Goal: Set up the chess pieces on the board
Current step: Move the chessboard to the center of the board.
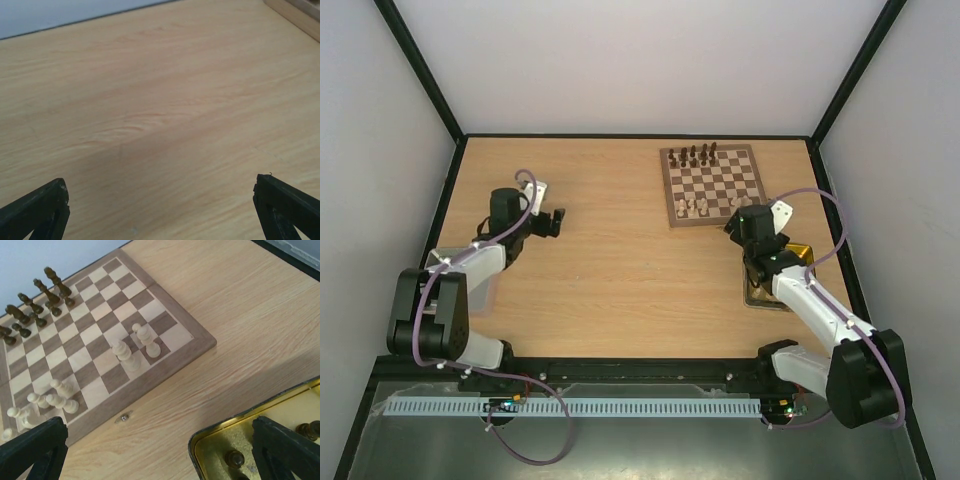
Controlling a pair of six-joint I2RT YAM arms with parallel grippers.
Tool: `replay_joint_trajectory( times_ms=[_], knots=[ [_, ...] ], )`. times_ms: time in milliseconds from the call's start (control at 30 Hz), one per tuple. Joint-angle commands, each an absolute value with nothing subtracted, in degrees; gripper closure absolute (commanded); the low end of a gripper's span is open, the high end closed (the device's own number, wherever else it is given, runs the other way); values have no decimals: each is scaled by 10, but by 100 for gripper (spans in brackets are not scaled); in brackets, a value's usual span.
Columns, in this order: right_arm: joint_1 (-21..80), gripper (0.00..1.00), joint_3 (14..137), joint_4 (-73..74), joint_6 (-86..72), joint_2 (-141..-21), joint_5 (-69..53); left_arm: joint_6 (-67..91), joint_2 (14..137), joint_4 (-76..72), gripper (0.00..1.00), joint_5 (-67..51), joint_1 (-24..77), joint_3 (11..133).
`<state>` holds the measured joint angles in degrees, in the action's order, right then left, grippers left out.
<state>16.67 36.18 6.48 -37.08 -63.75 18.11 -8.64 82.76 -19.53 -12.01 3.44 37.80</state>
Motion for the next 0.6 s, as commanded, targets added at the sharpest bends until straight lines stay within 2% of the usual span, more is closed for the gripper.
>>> replay_joint_trajectory(
  times_ms=[0, 267, 433, 567],
  knots=[
    [171, 3, 389, 120, -367, -630, 167, -142, 818, -90, 0, -133, 63, 416],
    [172, 2, 443, 173, -367, -640, 158, -139, 833, 46, 0, -128, 94, 528],
    [168, 2, 545, 237, -355, -728, 206, -132, 868, 113, 0, -142, 101, 621],
    [131, 2, 628, 248, -361, -793, 179, -130, 924, 162, 0, -158, 112, 704]
  ],
)
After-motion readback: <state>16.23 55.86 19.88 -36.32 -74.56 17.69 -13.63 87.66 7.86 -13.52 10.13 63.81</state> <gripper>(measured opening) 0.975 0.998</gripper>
